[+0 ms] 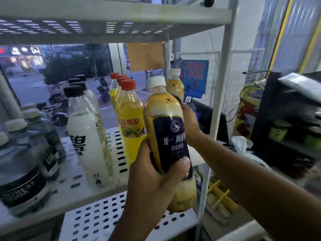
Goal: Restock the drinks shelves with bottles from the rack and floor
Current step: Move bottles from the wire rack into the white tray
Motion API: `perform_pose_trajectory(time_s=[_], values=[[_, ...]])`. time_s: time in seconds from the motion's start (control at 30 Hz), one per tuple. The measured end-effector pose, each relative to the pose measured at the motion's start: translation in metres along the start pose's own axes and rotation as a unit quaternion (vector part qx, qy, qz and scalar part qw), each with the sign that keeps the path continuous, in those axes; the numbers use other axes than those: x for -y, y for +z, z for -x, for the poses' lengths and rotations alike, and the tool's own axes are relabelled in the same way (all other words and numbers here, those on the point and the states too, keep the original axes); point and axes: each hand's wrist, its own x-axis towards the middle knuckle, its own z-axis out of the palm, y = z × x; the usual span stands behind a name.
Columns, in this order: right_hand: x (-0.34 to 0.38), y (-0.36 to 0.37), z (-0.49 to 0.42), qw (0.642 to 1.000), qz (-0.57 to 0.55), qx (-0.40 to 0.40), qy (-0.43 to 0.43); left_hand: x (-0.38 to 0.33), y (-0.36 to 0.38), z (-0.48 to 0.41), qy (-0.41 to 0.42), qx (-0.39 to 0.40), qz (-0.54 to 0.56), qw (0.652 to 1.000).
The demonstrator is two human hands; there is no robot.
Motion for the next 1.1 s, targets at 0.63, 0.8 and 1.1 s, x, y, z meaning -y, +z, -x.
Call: perform_pose_trajectory(time_s=[0.63,0.8,1.1], values=[[-0.078,-0.205,0.218,0.979,0.060,-0.175,0.088,-0.040,0.146,0.113,-0.120,0.217,0.131,0.960],[-0.118,-0.244,0.266,0.944,0.096,-0.263,0.176,-0.011,0.199,0.118,-0.129,0.297,0.084,0.942],[-0.204,-0.234,0.325,0.868,0.093,-0.366,0.323,0.097,0.275,0.126,-0.148,0.423,-0.016,0.894]])
